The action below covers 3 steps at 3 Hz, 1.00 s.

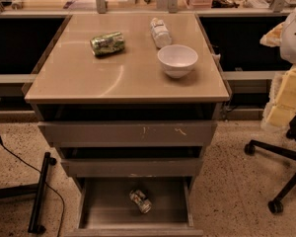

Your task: Pick 7up can from bottom drawer and place on counter

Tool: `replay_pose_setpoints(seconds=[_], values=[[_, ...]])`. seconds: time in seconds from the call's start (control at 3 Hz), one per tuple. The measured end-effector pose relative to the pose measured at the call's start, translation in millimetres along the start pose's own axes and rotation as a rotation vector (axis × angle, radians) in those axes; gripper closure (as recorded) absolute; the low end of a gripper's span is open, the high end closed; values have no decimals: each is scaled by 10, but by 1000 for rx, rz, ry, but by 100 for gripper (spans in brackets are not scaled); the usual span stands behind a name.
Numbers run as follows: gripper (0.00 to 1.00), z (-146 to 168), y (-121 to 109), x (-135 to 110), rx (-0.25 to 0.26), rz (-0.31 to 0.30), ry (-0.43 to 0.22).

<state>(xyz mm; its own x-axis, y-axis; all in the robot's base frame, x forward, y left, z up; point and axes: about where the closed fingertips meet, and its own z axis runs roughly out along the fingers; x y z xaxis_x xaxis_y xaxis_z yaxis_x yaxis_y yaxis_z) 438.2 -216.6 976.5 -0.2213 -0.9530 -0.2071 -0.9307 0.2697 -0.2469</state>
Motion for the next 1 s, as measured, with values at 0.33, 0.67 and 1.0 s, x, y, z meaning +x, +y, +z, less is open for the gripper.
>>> replay_pose_setpoints(seconds=[0.33,0.67,1.0], values=[[0,-2,1,-11,8,0,-10],[0,398,174,19,-42,50,-95],[0,1243,551,-36,-166,139,-262]])
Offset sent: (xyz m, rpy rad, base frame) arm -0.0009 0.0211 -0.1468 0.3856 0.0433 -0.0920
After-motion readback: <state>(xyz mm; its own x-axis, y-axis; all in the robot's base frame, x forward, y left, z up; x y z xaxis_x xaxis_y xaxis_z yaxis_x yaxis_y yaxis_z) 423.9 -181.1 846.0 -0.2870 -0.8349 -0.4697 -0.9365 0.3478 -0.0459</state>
